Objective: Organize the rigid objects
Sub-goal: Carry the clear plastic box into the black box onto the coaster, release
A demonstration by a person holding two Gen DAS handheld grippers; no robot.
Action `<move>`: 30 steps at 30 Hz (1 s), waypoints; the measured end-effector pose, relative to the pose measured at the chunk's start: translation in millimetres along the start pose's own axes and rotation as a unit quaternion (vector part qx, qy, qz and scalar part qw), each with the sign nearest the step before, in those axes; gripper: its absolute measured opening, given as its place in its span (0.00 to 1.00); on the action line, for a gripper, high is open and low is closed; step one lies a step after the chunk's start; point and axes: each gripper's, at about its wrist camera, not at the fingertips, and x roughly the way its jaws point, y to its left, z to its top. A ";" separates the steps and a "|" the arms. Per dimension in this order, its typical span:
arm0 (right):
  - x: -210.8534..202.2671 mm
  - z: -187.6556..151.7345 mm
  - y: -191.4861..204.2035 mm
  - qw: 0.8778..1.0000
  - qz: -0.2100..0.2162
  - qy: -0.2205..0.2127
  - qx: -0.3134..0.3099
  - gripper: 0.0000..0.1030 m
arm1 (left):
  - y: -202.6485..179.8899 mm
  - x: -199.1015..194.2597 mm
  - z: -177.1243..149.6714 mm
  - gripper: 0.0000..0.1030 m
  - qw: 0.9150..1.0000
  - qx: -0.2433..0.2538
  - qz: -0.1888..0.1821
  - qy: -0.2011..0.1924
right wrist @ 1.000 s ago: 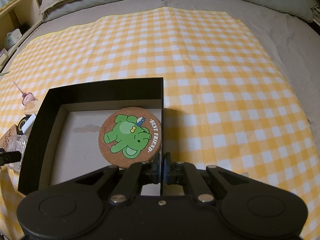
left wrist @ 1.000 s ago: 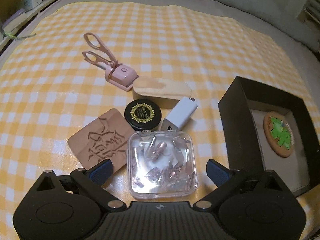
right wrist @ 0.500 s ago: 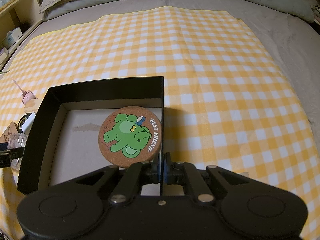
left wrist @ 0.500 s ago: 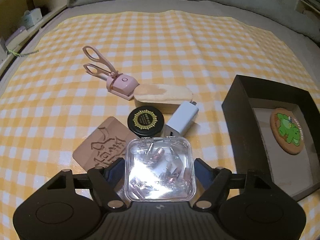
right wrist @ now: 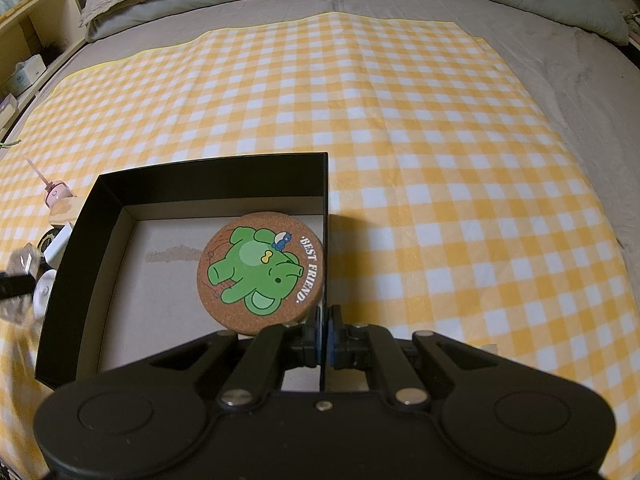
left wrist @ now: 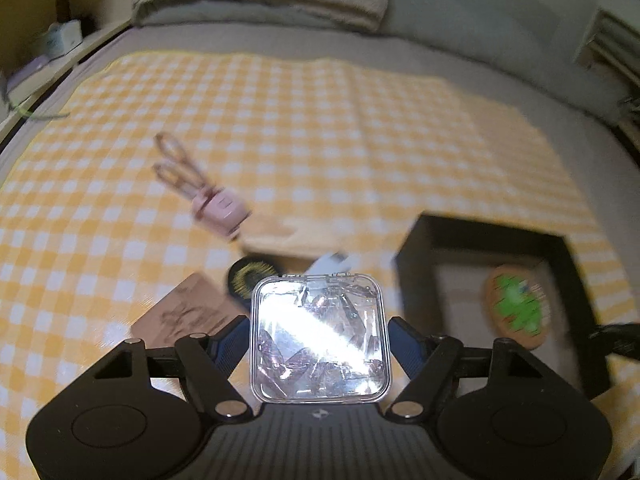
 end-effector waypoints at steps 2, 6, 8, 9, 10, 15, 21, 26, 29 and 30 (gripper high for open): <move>0.1 0.1 -1.4 1.000 0.003 -0.001 0.002 0.04 | -11.3 -5.9 4.8 0.73 1.000 -0.001 -0.019 -0.005; -0.9 -1.5 -1.3 1.000 0.007 -0.003 0.001 0.04 | -40.9 -12.2 12.1 0.73 0.999 0.012 -0.051 -0.009; -3.0 -3.1 -2.4 1.000 0.010 -0.005 0.000 0.05 | -57.5 -12.5 15.2 0.73 0.997 0.020 -0.068 -0.007; -4.1 -3.6 -3.1 1.000 0.012 -0.006 0.001 0.05 | -64.8 -11.8 16.3 0.73 0.997 0.023 -0.075 -0.005; -5.2 -4.5 -4.1 1.000 0.015 -0.006 0.002 0.05 | -72.8 -11.0 17.1 0.73 0.996 0.026 -0.083 -0.003; -13.0 -10.1 -6.8 1.000 0.023 -0.011 0.003 0.05 | -108.9 0.7 21.3 0.73 0.993 0.032 -0.113 0.014; -19.4 -13.2 -4.8 1.000 0.022 -0.016 -0.003 0.05 | -137.8 31.0 20.5 0.73 0.991 0.027 -0.125 0.042; -20.2 -13.8 -4.7 1.000 0.022 -0.017 -0.007 0.05 | -150.3 59.7 26.4 0.73 0.990 0.027 -0.122 0.060; -20.2 -14.0 -4.8 1.000 0.023 -0.017 -0.007 0.05 | -154.5 70.6 29.3 0.73 0.991 0.023 -0.123 0.056; -20.1 -14.2 -5.1 1.000 0.024 -0.017 -0.007 0.05 | -154.8 75.5 30.7 0.73 0.990 0.019 -0.126 0.060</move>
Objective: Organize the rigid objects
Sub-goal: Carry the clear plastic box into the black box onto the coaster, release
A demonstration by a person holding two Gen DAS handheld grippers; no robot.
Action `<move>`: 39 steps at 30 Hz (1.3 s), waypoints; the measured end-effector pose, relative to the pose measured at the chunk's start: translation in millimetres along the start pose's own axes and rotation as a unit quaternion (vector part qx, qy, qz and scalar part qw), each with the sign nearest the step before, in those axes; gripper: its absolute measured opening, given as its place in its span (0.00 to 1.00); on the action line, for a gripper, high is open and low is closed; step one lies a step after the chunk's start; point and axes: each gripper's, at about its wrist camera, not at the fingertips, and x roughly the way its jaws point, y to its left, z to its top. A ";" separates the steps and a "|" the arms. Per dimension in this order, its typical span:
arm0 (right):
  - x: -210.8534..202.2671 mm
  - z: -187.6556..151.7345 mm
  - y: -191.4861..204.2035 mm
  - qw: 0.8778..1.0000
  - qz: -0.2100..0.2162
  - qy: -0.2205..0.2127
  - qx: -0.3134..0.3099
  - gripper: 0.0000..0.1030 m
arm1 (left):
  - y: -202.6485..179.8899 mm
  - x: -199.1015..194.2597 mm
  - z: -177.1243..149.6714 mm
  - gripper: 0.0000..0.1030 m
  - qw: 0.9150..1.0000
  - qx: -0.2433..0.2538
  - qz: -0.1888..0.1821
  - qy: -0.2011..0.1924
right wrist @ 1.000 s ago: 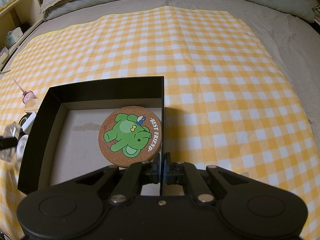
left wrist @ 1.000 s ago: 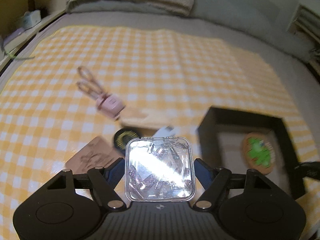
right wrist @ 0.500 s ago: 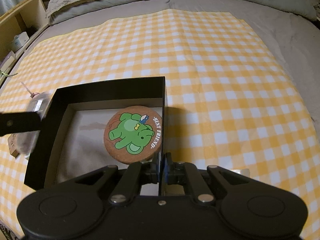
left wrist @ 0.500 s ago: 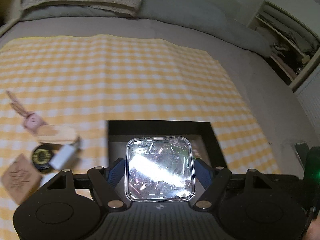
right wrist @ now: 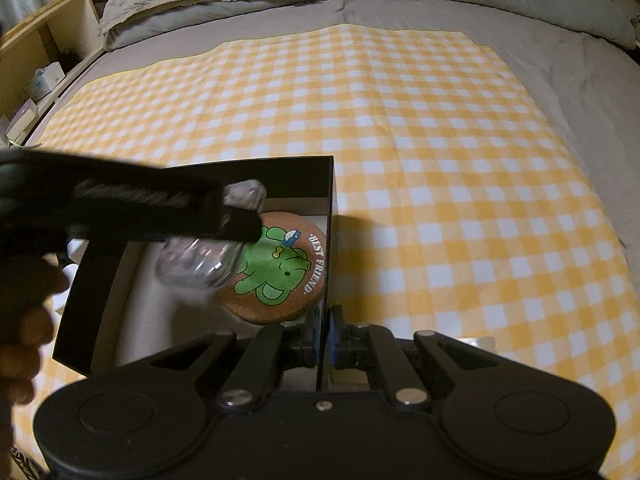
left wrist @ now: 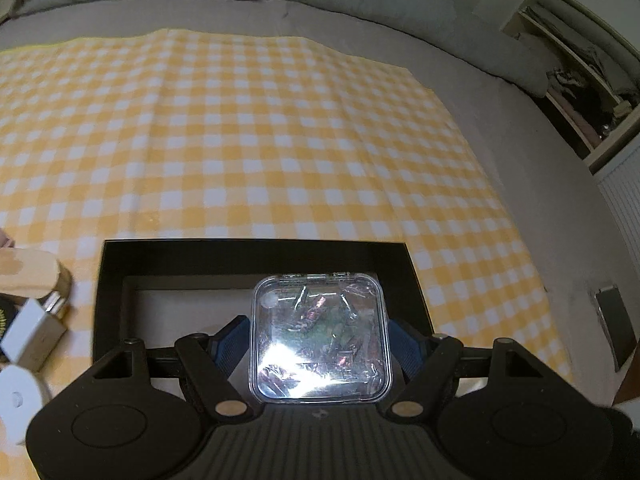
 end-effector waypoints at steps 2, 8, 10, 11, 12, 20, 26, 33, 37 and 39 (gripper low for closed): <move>0.1 0.0 0.2 1.000 0.001 0.000 0.000 0.05 | 0.9 7.7 2.5 0.73 1.000 -0.003 -0.002 0.009; 0.7 -0.1 0.9 1.000 -0.001 0.001 -0.001 0.05 | -5.8 22.0 5.4 0.73 1.000 0.004 -0.014 0.018; 0.7 -0.1 1.0 1.000 -0.001 0.000 0.000 0.05 | -9.2 25.8 5.8 0.74 1.000 0.005 -0.026 0.016; 0.8 0.0 0.9 1.000 -0.001 0.000 -0.001 0.05 | -9.8 26.5 5.3 0.74 0.999 0.005 -0.029 0.013; 0.8 0.0 0.9 1.000 0.000 0.000 0.000 0.05 | -10.4 27.7 5.4 0.77 0.999 0.004 -0.031 0.012; 5.0 0.3 -2.9 1.000 0.008 0.003 0.008 0.06 | -6.2 25.8 4.7 0.90 1.000 0.008 -0.020 0.014; 5.0 1.0 -4.8 1.000 0.011 0.002 0.013 0.06 | -2.8 13.8 -2.2 0.93 1.000 0.019 -0.013 0.013; 5.8 -0.7 -4.1 1.000 0.011 0.000 0.019 0.06 | -4.0 -7.4 -10.8 0.98 1.000 0.025 -0.009 -0.005; 5.8 -1.8 -4.8 1.000 0.012 0.000 0.026 0.06 | -2.1 -21.5 -17.9 0.98 0.999 0.040 -0.003 -0.013; 5.2 -1.2 -3.6 1.000 0.010 0.001 0.027 0.06 | -0.8 -31.1 -20.9 0.99 0.999 0.050 0.005 -0.021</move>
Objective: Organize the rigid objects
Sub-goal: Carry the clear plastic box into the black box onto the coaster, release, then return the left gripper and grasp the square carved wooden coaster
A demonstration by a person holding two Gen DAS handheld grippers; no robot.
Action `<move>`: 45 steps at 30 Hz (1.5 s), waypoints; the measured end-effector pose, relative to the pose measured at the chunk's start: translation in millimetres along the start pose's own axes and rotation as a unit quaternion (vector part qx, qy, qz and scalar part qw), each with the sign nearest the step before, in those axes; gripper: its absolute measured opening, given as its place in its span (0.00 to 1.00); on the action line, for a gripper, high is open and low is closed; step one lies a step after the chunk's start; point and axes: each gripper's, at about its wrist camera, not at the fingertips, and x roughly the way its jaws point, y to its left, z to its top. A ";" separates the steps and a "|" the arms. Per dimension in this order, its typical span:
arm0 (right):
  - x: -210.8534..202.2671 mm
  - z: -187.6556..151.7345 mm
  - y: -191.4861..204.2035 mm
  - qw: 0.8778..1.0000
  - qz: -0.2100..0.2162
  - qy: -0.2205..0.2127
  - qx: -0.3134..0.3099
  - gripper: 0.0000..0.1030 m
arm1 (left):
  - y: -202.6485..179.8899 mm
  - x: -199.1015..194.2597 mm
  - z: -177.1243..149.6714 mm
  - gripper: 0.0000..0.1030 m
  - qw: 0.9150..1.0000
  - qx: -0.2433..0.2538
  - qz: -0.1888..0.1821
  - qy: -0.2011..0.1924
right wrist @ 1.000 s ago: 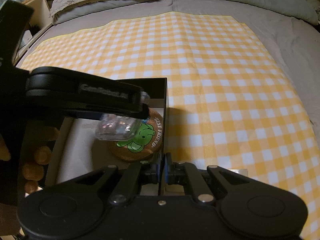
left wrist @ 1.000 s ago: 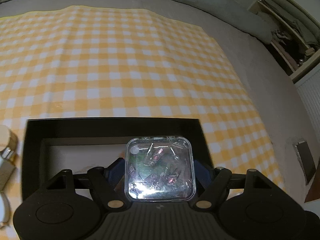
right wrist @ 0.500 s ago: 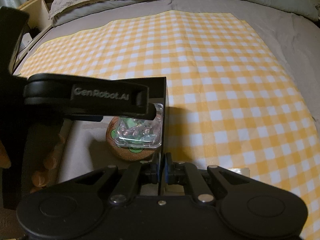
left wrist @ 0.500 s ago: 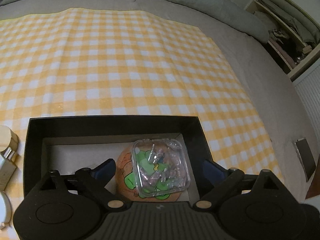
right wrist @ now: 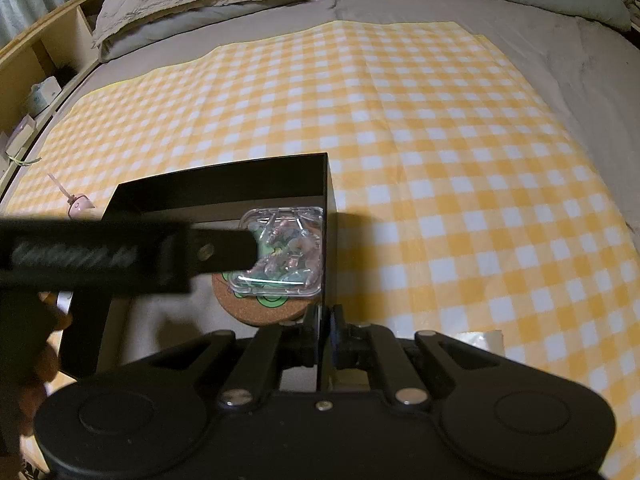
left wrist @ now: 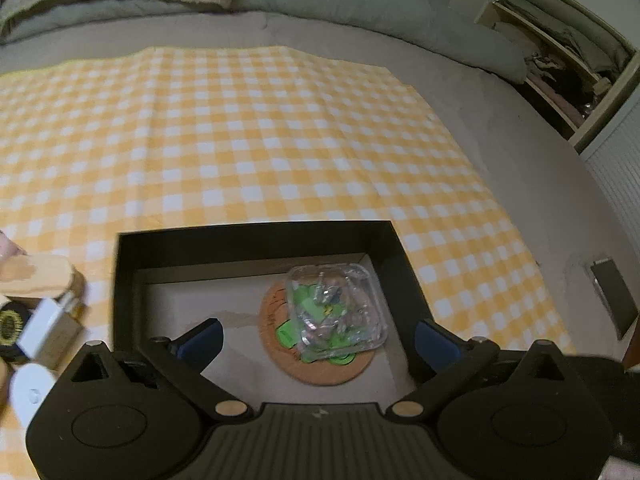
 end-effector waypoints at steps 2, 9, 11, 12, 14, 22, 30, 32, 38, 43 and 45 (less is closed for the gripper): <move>-0.1 0.5 1.1 1.000 -0.002 0.001 0.001 0.06 | 0.4 -11.4 -2.9 1.00 1.000 0.009 0.006 -0.009; 0.4 -0.3 -4.3 1.000 0.004 -0.001 0.019 0.10 | 5.2 -53.6 -8.8 1.00 0.999 0.027 0.004 -0.043; -0.3 -1.0 -3.9 1.000 0.000 -0.003 0.020 0.12 | 9.4 -66.7 -11.6 1.00 0.998 0.030 0.004 -0.052; -0.6 -1.6 -4.1 1.000 -0.001 -0.003 0.021 0.12 | 12.0 -73.0 -12.9 1.00 0.998 0.032 0.006 -0.056; -0.1 -1.6 -3.6 1.000 -0.003 -0.002 0.022 0.12 | 19.0 -84.6 -16.4 1.00 0.997 0.035 0.012 -0.063; 4.3 -1.2 -0.2 1.000 -0.012 0.011 0.013 0.11 | 66.0 -114.7 -23.0 1.00 0.995 -0.021 0.055 -0.083; 5.1 -1.3 0.3 1.000 -0.013 0.011 0.011 0.12 | 130.1 -124.0 -30.9 1.00 0.986 -0.076 0.119 -0.088; 5.3 -1.3 0.5 1.000 -0.014 0.012 0.010 0.12 | 146.7 -121.3 -33.5 1.00 0.983 -0.091 0.135 -0.082; 6.7 -1.2 -0.5 1.000 -0.016 0.015 0.006 0.12 | 187.5 -108.1 -51.3 1.00 0.977 -0.105 0.179 -0.045; 7.3 -0.9 -1.2 1.000 -0.016 0.016 0.005 0.12 | 205.1 -89.1 -67.4 1.00 0.976 -0.080 0.203 -0.004; 8.3 -1.0 -0.6 1.000 -0.017 0.016 0.002 0.12 | 207.8 -82.7 -74.2 1.00 0.977 -0.059 0.205 0.010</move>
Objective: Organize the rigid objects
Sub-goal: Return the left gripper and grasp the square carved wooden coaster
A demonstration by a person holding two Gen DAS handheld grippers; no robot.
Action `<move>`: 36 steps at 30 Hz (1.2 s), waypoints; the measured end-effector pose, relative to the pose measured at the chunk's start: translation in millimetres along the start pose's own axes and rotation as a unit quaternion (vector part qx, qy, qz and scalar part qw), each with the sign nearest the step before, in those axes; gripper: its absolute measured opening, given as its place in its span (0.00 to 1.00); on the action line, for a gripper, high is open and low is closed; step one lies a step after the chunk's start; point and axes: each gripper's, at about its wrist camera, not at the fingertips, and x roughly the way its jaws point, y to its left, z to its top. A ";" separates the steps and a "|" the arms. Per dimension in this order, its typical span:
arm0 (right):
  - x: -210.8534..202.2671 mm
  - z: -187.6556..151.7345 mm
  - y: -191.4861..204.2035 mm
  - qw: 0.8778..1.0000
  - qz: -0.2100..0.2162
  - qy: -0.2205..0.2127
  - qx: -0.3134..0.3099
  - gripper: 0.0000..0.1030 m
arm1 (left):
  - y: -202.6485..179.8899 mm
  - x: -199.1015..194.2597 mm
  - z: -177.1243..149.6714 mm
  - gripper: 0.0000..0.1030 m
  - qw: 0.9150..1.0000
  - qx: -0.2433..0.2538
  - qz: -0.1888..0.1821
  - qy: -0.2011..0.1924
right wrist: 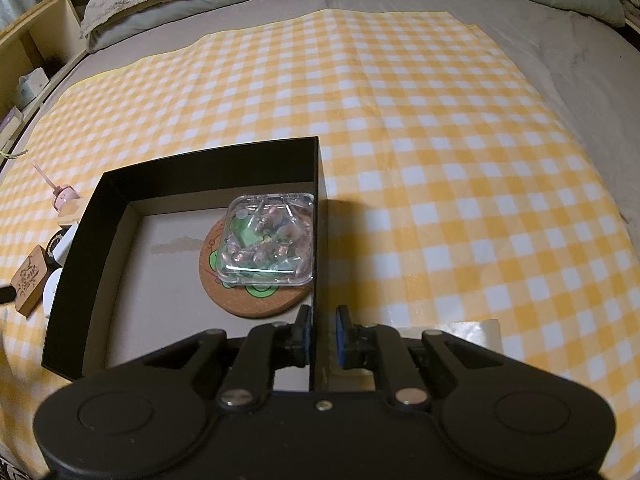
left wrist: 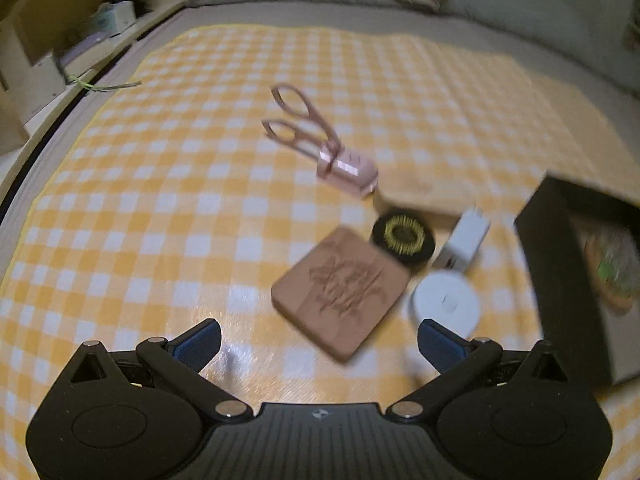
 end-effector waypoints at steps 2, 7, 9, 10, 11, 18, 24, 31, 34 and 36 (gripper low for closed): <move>1.3 -0.2 -0.1 1.000 -0.001 0.001 -0.001 0.12 | -0.8 6.0 -6.0 1.00 1.000 0.024 0.002 0.007; 2.8 0.2 0.4 1.000 -0.002 0.003 -0.002 0.12 | -1.5 16.7 -11.2 1.00 0.997 0.071 0.029 0.005; 3.2 0.3 0.7 1.000 -0.003 0.003 -0.003 0.12 | 3.3 20.8 -9.3 1.00 0.996 0.073 0.047 -0.003; 3.2 0.3 0.8 1.000 -0.003 0.003 -0.003 0.12 | 7.0 21.7 -7.9 1.00 0.996 0.070 0.047 -0.005; 3.7 0.5 0.4 1.000 -0.002 0.004 -0.003 0.12 | 9.9 21.5 -6.2 1.00 0.997 0.065 0.044 -0.004; 6.5 0.4 -1.5 1.000 0.001 0.007 -0.005 0.13 | 34.9 23.0 0.9 1.00 0.998 0.030 0.060 -0.004; 8.5 0.3 1.5 1.000 0.005 0.009 -0.016 0.10 | 52.5 22.9 9.2 1.00 0.997 -0.009 0.079 -0.004; 8.5 0.4 3.3 1.000 0.008 0.007 -0.023 0.07 | 37.3 10.7 10.0 1.00 1.000 -0.012 0.014 -0.014; 7.9 -0.5 3.3 1.000 0.008 0.006 -0.025 0.07 | 23.7 13.7 14.4 1.00 1.000 0.001 0.004 -0.020; 7.7 -0.7 3.6 1.000 0.007 0.006 -0.028 0.07 | 16.6 17.2 18.8 1.00 1.000 0.000 -0.004 -0.021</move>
